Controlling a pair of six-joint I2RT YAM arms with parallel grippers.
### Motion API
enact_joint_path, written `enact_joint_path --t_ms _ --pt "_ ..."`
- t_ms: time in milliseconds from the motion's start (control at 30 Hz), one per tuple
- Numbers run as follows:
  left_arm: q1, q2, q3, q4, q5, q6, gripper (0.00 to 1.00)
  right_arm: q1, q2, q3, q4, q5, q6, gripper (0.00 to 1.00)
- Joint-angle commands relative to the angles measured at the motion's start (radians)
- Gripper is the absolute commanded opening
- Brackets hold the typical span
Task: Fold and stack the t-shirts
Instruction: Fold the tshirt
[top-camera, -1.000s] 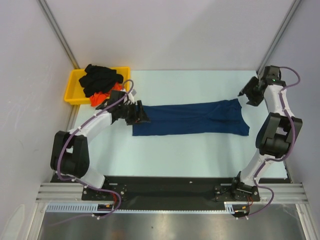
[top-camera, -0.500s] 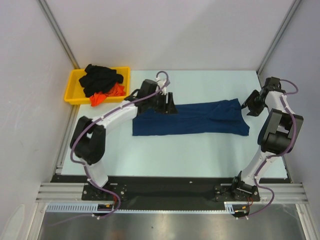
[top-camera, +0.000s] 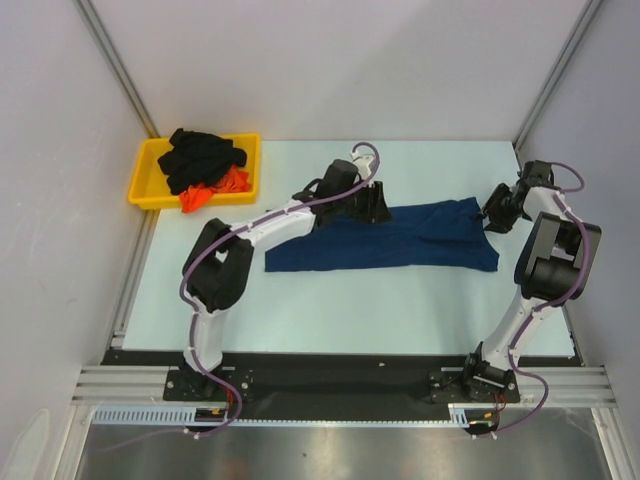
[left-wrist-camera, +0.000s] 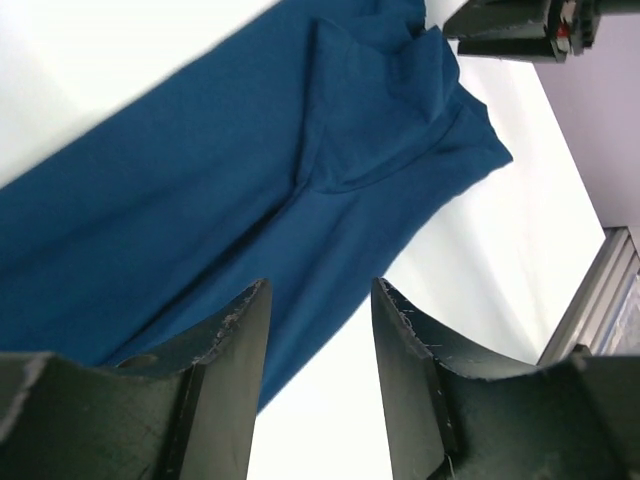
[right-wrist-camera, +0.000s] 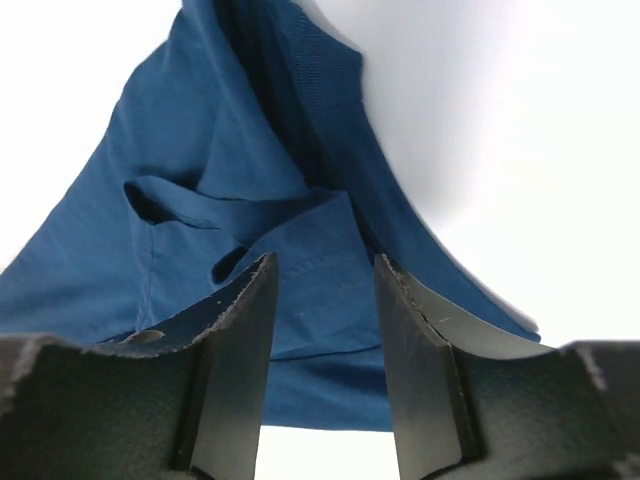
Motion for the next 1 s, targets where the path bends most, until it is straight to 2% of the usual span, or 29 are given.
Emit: enact_joint_path --t_ms 0,300,333,433,567,833,967 --pt "-0.007 -0.107 -0.020 -0.018 0.004 -0.005 0.50 0.001 0.027 0.036 0.033 -0.007 -0.032 0.48" --pt "-0.007 -0.398 -0.303 -0.125 -0.031 0.044 0.48 0.012 0.079 0.084 0.036 -0.012 -0.061 0.44" --pt "-0.007 -0.452 -0.338 -0.136 -0.032 0.043 0.48 0.014 0.082 0.090 0.036 -0.010 -0.065 0.34" --pt "-0.008 -0.547 -0.413 -0.173 -0.028 0.034 0.47 0.015 0.081 0.096 0.025 -0.004 -0.065 0.23" --pt "-0.008 -0.644 -0.501 -0.208 -0.032 0.005 0.47 0.034 0.039 0.084 0.034 0.005 -0.069 0.00" --pt "-0.007 -0.724 -0.553 -0.284 -0.066 0.005 0.45 0.080 -0.089 0.052 0.083 0.128 -0.058 0.00" --pt "-0.007 -0.745 -0.545 -0.305 -0.077 0.015 0.45 0.081 -0.097 0.061 0.144 0.143 -0.052 0.00"
